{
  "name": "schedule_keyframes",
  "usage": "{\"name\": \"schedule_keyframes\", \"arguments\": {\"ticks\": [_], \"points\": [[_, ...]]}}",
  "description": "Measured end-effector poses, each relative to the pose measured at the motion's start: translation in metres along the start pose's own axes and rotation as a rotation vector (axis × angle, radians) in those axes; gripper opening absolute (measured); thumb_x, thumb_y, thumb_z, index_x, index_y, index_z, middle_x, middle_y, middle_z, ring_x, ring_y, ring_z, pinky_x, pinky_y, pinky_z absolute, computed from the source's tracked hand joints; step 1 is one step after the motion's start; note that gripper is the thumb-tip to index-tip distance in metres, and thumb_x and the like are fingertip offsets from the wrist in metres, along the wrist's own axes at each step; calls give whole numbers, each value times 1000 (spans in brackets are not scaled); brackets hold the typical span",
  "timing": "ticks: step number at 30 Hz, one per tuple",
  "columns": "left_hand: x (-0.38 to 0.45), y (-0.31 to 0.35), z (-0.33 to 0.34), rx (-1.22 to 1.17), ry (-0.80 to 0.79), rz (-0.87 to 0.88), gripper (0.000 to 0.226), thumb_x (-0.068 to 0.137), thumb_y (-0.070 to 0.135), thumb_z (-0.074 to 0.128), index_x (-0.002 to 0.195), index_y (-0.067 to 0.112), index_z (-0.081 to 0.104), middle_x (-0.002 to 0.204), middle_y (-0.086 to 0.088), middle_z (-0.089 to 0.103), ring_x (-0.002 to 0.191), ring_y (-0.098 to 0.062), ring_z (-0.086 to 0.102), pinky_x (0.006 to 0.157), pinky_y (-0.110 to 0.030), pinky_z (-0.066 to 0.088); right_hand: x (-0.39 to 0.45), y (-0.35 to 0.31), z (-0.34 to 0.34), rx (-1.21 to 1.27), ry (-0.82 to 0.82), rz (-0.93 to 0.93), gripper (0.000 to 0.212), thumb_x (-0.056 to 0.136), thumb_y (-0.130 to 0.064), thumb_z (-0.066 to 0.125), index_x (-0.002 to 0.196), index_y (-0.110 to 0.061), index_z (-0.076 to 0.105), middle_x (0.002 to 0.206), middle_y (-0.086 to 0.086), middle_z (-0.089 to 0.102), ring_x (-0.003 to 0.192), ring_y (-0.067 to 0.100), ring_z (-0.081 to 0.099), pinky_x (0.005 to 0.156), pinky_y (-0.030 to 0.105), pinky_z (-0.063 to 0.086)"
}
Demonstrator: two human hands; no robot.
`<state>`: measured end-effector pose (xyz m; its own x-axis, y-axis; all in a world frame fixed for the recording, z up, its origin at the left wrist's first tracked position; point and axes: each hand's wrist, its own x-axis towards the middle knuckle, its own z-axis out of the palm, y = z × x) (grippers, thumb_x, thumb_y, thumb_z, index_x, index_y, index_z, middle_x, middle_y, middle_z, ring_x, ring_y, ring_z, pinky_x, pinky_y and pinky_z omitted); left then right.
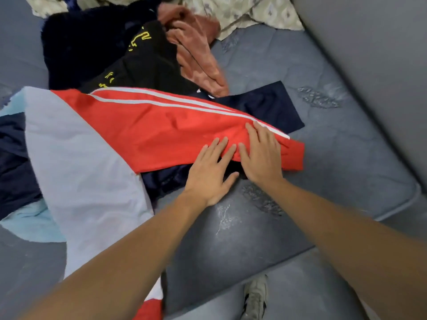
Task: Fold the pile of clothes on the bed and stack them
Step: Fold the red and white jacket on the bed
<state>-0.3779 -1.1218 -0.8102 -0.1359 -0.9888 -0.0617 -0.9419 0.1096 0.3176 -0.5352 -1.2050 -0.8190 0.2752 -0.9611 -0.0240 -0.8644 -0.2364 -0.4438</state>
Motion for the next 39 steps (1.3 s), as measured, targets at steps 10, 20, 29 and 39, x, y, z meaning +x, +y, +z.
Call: {"name": "schedule_keyframes", "arguments": {"ticks": [10, 20, 29, 39], "points": [[73, 92, 53, 11, -90, 2, 81, 99, 56, 51, 165, 16, 28, 173, -5, 20, 162, -22, 10, 131, -39, -5, 51, 119, -49, 141, -263, 291, 34, 79, -36, 84, 103, -21, 66, 103, 5, 73, 103, 30, 67, 89, 43, 54], [82, 132, 84, -158, -86, -201, 89, 100, 45, 64, 167, 10, 15, 174, -8, 12, 162, -23, 5, 131, -42, 8, 75, 152, -70, 628, -429, 486, 27, 79, -12, 86, 103, -15, 75, 99, 9, 78, 88, 19, 73, 84, 40, 61], [84, 133, 85, -135, 21, -190, 57, 112, 29, 42, 165, 15, 28, 171, -10, 26, 160, -25, 17, 131, -43, 15, 60, 156, -72, 761, -363, 379, 25, 87, 1, 77, 99, -16, 64, 82, 1, 60, 65, 3, 64, 53, 33, 60], [83, 129, 76, -482, 93, -292, 47, 111, 36, 46, 145, 8, 60, 159, -5, 48, 154, -20, 32, 125, -41, 28, 64, 155, -83, 1142, -528, 566, 32, 86, -20, 61, 106, 0, 76, 92, 5, 75, 68, 17, 67, 75, 36, 62]]}}
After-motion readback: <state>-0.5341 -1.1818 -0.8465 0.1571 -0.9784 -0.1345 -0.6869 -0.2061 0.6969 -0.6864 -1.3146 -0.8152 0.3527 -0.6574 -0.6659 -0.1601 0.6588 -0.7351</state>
